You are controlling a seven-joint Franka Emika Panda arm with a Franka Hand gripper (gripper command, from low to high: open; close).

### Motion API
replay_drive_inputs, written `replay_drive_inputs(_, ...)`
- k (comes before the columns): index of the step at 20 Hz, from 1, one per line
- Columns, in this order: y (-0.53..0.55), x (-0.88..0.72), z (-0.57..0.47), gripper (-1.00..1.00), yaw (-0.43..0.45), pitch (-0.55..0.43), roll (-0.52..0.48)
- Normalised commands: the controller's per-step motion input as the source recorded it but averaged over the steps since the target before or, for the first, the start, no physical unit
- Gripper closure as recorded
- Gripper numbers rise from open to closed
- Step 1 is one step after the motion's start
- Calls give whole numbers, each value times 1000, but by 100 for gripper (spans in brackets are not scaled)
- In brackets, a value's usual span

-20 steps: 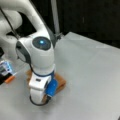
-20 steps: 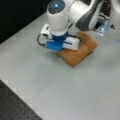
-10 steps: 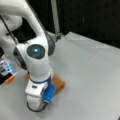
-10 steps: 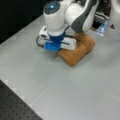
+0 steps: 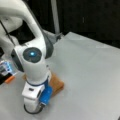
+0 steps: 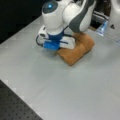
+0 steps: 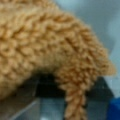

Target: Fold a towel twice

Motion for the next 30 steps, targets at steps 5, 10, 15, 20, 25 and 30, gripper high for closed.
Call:
replay_drive_inputs(5,151,-174,-110,-100,-197,-42,40)
replay_drive_inputs(10,198,-143,-93,-100,-183,-39,63)
replay_drive_inputs(15,173,-132,-62,-100,-188,-38,51)
replay_drive_inputs(20,128,-132,7,-100,-188,-32,27)
replay_drive_inputs(25,30,-129,135,-100,-156,-4,-12)
replay_drive_inputs(30,-30,-81,211,-100,-77,29,-52)
